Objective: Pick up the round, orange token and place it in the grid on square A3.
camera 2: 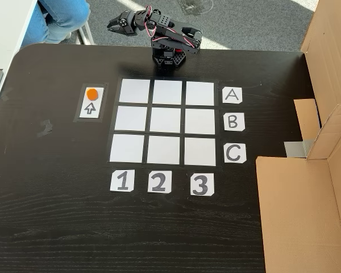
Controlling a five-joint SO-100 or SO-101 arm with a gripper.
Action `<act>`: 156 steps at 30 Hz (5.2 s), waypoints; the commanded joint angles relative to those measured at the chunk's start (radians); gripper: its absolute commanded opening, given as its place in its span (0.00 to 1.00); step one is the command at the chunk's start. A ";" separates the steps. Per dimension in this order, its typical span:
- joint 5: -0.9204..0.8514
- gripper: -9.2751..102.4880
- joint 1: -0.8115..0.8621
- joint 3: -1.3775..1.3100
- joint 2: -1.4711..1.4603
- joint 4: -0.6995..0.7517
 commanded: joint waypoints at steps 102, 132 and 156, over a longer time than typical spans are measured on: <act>-0.434 0.95 -0.781 -1.832 -2.192 0.721; -0.491 0.50 -0.813 -1.997 -2.411 0.666; -0.781 0.07 -0.752 -1.979 -2.180 0.612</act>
